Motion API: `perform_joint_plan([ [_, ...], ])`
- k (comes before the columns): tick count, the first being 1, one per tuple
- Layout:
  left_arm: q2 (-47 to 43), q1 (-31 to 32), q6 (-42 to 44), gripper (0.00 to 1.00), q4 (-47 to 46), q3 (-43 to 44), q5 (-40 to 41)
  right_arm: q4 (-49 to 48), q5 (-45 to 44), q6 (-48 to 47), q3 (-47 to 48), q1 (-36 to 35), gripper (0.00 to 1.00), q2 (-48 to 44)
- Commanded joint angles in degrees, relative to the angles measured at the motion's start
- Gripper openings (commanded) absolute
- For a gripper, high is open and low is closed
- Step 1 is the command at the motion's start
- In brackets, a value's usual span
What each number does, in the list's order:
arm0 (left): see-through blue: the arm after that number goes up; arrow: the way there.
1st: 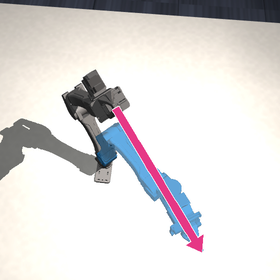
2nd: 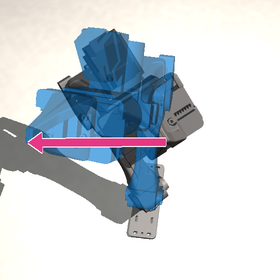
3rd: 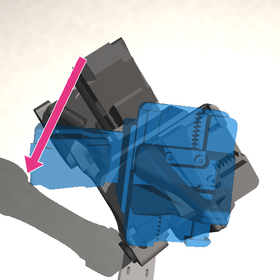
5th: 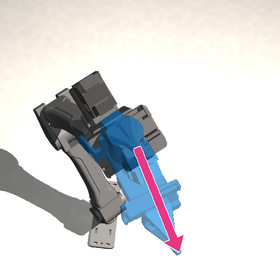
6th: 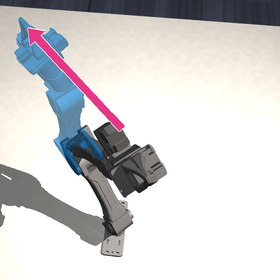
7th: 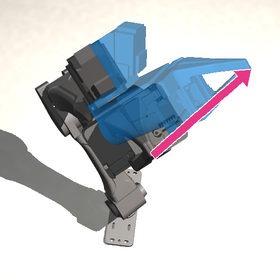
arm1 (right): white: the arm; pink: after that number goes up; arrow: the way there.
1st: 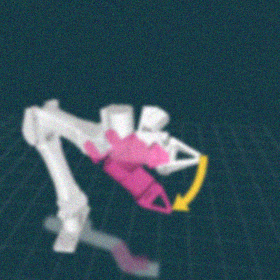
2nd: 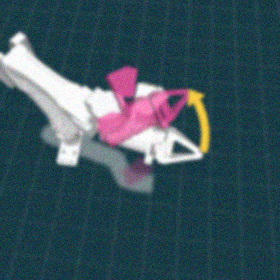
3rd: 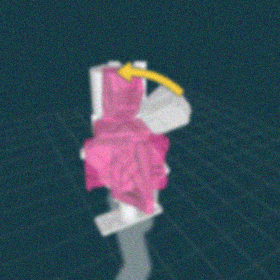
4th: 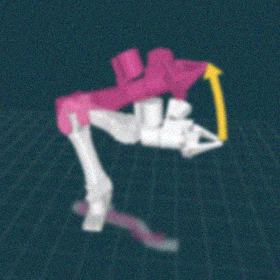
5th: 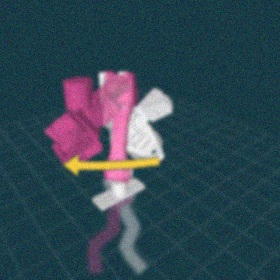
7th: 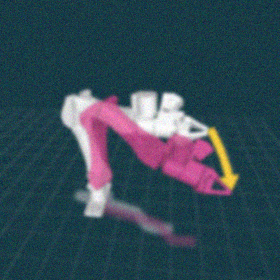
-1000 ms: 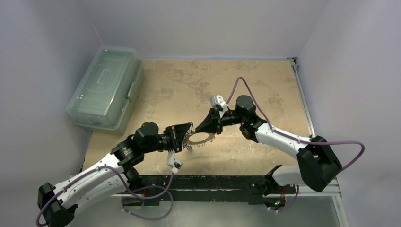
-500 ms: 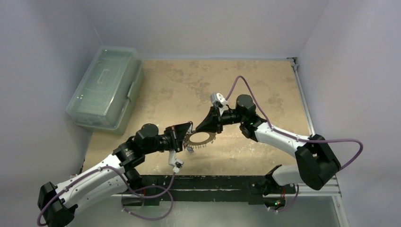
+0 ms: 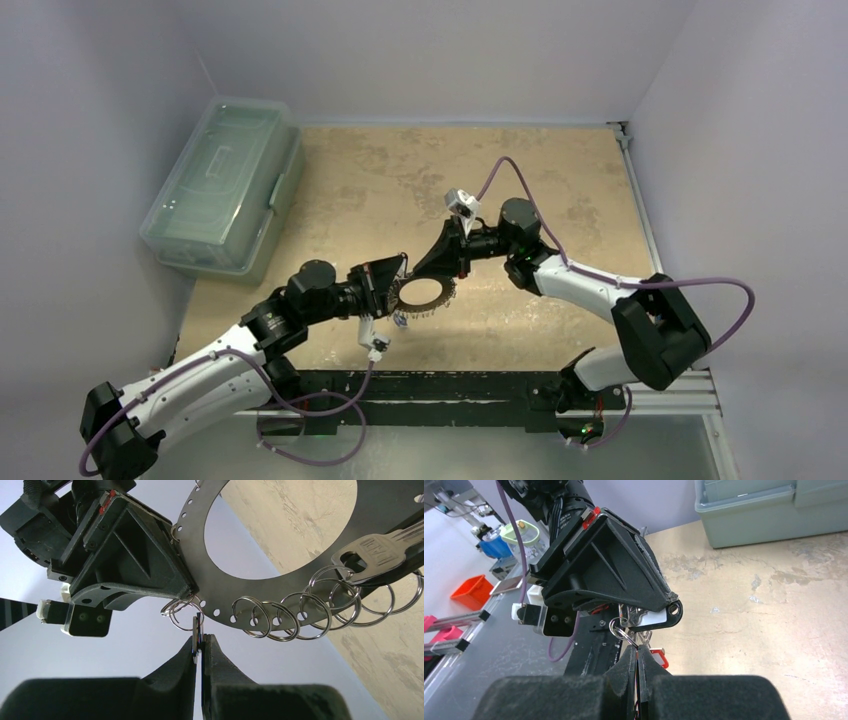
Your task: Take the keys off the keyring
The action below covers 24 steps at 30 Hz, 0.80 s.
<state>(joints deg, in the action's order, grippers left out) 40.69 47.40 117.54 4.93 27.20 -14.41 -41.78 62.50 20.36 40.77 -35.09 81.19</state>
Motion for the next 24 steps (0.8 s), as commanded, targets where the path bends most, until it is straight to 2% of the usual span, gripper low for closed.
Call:
perform_joint_plan([
  [1,1.0,0.0,36.4,0.02,-1.4,0.8,-1.4,-7.4,2.4,5.9,0.6,0.4,0.0,-0.1],
  [9,0.5,3.2,36.5,0.06,1.5,0.2,-2.7,-11.7,3.1,10.0,0.1,0.8,0.0,1.0],
  [14,0.5,4.0,36.4,0.08,1.7,0.2,0.0,-14.3,3.3,11.7,-0.6,1.1,0.0,0.7],
  [20,-1.6,4.0,35.7,0.02,6.6,0.9,3.8,-18.3,4.4,12.9,-1.9,1.3,0.0,0.1],
  [24,-2.0,4.0,35.6,0.02,4.3,-0.2,4.8,-20.1,5.1,14.2,-2.1,1.4,0.0,0.2],
])
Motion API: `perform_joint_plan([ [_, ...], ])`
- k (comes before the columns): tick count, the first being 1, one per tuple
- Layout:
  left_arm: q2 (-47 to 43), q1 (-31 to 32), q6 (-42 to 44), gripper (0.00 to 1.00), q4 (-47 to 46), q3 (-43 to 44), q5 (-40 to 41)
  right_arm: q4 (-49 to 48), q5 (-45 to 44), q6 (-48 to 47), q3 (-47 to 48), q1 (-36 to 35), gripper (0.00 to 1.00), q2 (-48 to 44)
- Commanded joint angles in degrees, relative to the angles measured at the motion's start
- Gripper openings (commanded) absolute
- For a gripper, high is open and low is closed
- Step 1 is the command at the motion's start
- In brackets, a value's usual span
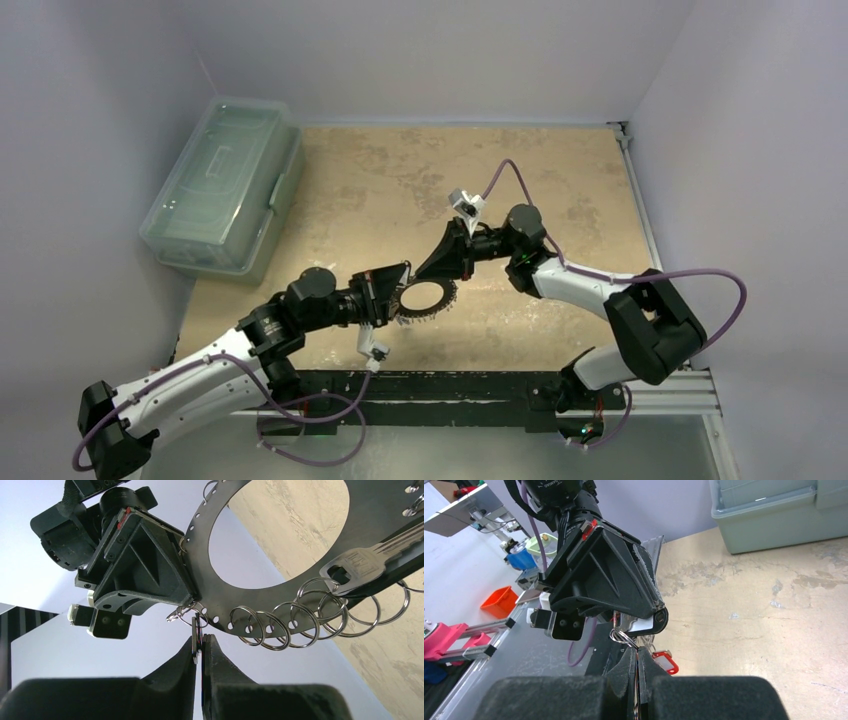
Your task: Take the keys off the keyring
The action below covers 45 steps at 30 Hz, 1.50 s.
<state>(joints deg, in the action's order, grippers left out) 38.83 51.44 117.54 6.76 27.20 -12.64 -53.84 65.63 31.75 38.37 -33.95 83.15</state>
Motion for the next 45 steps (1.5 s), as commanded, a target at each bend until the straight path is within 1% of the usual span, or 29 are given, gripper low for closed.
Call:
perform_joint_plan([
  [1,-0.1,0.0,35.5,0.02,1.4,-0.7,3.8,-8.8,2.0,3.1,0.0,0.3,0.0,-1.7],
  [8,-0.8,0.0,32.3,0.01,2.0,-0.1,5.7,-14.9,2.7,6.2,-1.4,0.2,0.0,-1.4],
  [11,-0.5,0.0,29.7,0.0,2.2,1.2,5.5,-16.3,2.3,5.8,-2.2,0.2,0.0,-1.5],
  [14,-0.3,0.0,26.8,0.0,4.1,3.3,4.1,-15.6,2.7,3.9,-2.4,0.2,0.0,-1.5],
  [19,0.3,0.0,23.2,0.0,7.7,6.6,2.7,-10.0,2.7,-1.4,-2.2,0.2,0.0,-2.3],
  [24,1.3,0.0,20.6,0.0,10.2,9.1,0.9,-1.8,2.0,-9.1,-1.3,-0.7,0.0,-3.7],
  [33,3.2,0.1,14.8,0.0,11.9,13.5,-1.0,13.7,0.9,-23.0,1.6,-2.4,0.0,-5.0],
  [38,4.1,0.0,11.5,0.0,15.7,16.3,-3.6,20.6,-0.1,-28.8,3.3,-3.3,0.0,-5.0],
  [41,4.5,0.0,9.5,0.0,19.4,18.1,-4.5,22.0,-0.1,-29.9,3.5,-3.6,0.0,-5.0],
  [45,4.9,0.0,7.2,0.0,19.5,18.8,-4.3,20.4,1.4,-27.5,3.9,-3.5,0.0,-4.5],
])
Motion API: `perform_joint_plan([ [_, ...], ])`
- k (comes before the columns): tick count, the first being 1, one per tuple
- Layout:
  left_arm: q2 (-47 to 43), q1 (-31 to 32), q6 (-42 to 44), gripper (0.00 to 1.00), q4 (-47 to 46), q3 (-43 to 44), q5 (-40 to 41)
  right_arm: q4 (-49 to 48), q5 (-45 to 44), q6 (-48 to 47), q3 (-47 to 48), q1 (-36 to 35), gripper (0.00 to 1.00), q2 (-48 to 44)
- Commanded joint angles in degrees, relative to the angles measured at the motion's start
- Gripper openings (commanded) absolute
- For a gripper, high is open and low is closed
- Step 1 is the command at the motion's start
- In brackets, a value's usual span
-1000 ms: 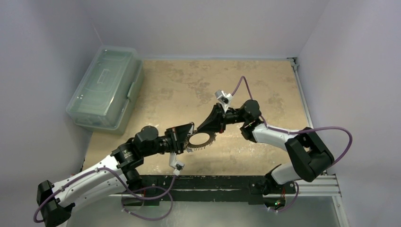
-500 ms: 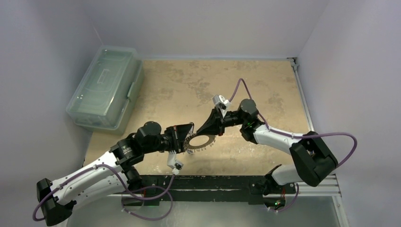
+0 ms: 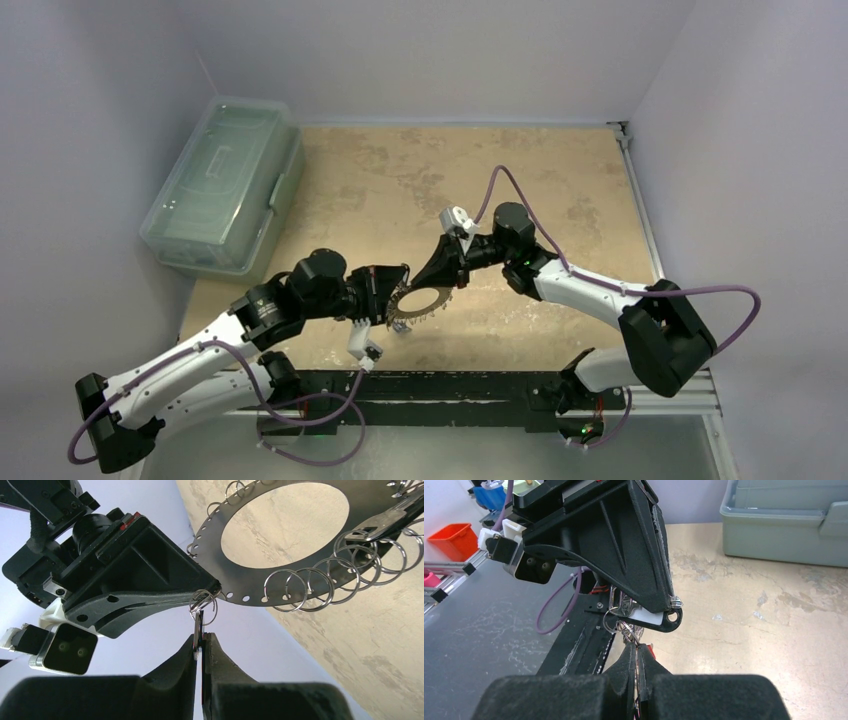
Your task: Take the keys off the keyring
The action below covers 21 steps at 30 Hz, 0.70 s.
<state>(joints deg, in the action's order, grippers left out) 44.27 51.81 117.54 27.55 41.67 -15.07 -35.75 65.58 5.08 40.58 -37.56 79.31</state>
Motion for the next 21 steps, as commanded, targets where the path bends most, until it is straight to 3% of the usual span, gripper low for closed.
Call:
perform_joint_plan([
  [1,-0.7,-0.3,6.5,0.0,-1.0,4.4,-2.0,0.5,1.9,0.7,1.5,0.2,0.0,-0.5],
  [8,0.2,-0.4,-1.7,0.0,8.7,9.8,-4.7,-7.9,2.2,9.7,1.0,1.9,0.01,1.4],
  [14,2.5,-0.3,-10.4,0.0,13.6,13.4,-5.4,-6.0,0.9,7.6,1.5,2.6,0.29,-0.4],
  [21,6.3,-0.4,-18.8,0.0,15.1,17.9,-6.0,0.3,-1.0,0.7,3.3,2.5,0.37,-3.3],
])
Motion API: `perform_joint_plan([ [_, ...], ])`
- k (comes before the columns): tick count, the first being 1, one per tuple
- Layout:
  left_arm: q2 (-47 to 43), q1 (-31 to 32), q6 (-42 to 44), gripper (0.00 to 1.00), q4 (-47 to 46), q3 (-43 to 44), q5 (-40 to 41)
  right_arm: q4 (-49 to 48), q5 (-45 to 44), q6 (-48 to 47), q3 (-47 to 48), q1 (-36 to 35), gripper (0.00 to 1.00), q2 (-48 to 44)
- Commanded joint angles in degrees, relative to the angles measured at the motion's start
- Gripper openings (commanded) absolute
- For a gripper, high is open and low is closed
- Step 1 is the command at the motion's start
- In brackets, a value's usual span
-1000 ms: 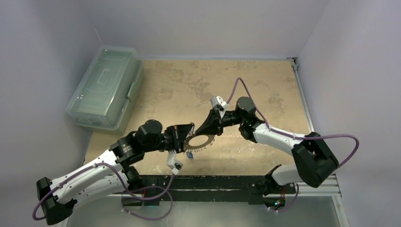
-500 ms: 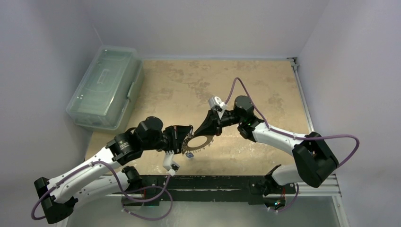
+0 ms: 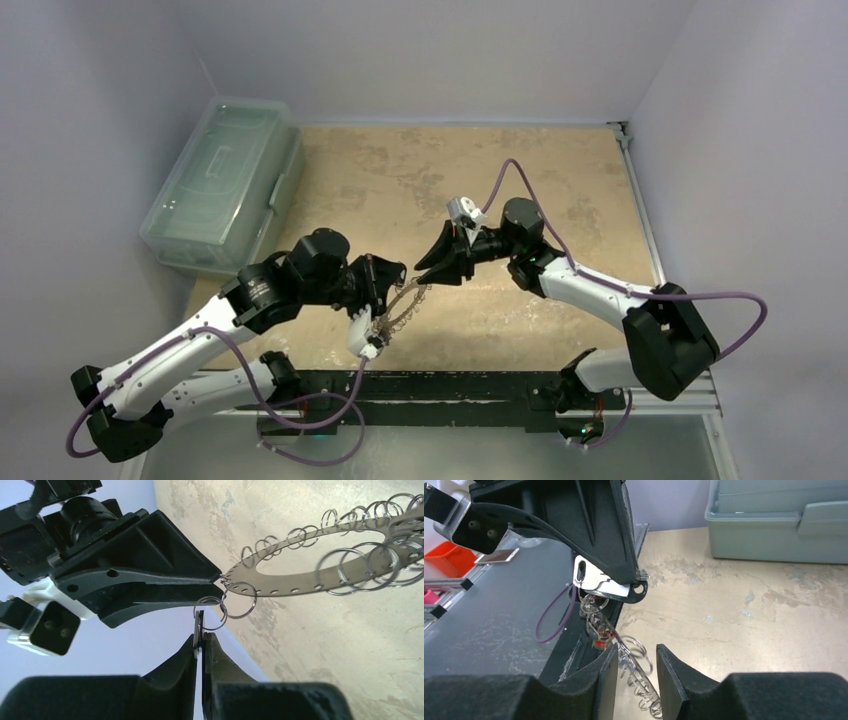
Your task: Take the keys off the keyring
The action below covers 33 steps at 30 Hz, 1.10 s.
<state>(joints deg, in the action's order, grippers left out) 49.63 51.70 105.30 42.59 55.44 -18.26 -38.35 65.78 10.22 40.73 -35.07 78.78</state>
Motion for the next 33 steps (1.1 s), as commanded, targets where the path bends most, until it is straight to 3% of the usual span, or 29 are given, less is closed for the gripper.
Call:
perform_joint_plan([
  [1,1.3,-0.3,-7.6,0.0,0.1,4.4,-2.9,3.5,-1.2,-5.0,3.4,0.0,0.37,-3.1],
  [8,2.9,-0.3,-15.1,0.0,-1.4,5.1,-1.3,17.4,-1.4,-16.0,7.7,0.0,0.4,-4.6],
  [14,5.2,-0.3,-29.0,0.0,-3.5,7.5,0.8,20.6,-0.4,-18.1,7.7,-0.1,0.39,-5.6],
  [22,4.4,-0.3,-37.9,0.0,-7.7,5.8,2.5,19.4,0.0,-15.7,7.5,-0.1,0.37,-6.0],
  [28,4.4,-0.2,-41.4,0.0,-10.2,5.5,3.7,6.3,-1.1,-4.9,4.0,-1.0,0.35,-5.5],
  [33,3.8,-0.4,-44.8,0.0,-13.4,4.1,5.3,-20.8,-0.3,15.0,-3.9,-1.2,0.33,-5.0],
])
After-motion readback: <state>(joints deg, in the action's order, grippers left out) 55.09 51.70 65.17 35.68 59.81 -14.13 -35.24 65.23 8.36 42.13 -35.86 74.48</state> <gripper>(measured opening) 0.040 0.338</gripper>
